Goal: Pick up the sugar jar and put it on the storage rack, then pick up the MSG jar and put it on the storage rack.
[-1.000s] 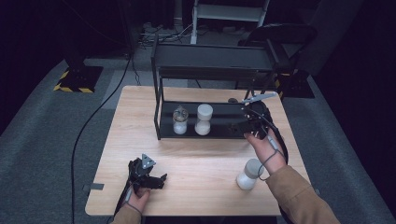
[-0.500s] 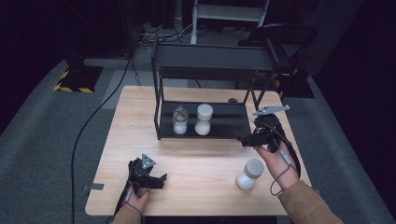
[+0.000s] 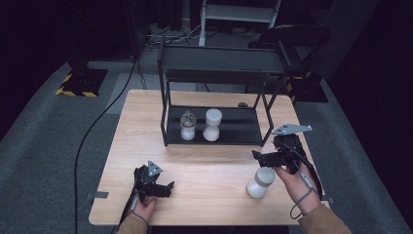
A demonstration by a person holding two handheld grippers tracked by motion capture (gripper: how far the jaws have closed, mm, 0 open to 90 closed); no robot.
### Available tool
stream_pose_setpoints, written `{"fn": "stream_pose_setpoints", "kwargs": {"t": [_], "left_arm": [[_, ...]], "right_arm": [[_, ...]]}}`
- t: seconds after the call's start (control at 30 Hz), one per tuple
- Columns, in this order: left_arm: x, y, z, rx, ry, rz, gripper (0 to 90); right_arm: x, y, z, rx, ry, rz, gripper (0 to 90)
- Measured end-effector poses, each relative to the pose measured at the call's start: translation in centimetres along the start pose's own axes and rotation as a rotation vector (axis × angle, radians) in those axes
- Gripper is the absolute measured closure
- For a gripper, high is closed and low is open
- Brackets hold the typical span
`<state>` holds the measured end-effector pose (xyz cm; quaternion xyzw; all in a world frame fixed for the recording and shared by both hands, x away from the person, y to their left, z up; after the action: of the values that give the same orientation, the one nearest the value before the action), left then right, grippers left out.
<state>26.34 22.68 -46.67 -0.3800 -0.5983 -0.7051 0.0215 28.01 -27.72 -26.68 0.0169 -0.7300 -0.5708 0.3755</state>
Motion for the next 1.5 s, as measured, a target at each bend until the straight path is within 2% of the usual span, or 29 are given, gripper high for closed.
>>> {"fn": "stream_pose_setpoints", "kwargs": {"t": [0.2,0.37,0.6,1.1,1.3,1.5], "left_arm": [[0.0,0.0,0.0,0.000,0.000,0.000,0.0],[0.0,0.0,0.0,0.000,0.001,0.000,0.0],[-0.1,0.0,-0.1,0.000,0.002,-0.001,0.0],[-0.1,0.0,-0.1,0.000,0.003,-0.001,0.0],[-0.1,0.0,-0.1,0.000,0.003,-0.001,0.0],[-0.1,0.0,-0.1,0.000,0.003,-0.001,0.0]], "right_arm": [[0.3,-1.5,0.0,-0.014,0.011,-0.002,2.8],[0.6,-2.8,0.2,-0.007,0.013,-0.005,2.0],[1.0,-4.6,0.1,-0.034,0.014,-0.008,1.6],[0.0,-7.5,-0.5,-0.069,0.047,0.011,1.7],[-0.5,-8.1,-0.5,-0.066,0.057,0.026,2.5],[-1.2,-8.5,-0.2,-0.047,0.067,0.054,8.9]]}}
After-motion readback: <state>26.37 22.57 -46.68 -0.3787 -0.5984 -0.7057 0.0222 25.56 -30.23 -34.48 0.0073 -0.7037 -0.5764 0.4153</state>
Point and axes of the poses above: each handheld gripper's, and its own axes: x roughly backward along the jaws, y roughly out of its top, z roughly to its left, the point moved 1 cm from there along -x, roughly forward along the jaws, and after that the axes turned 12 degrees about -z, right-handed, at the moved point
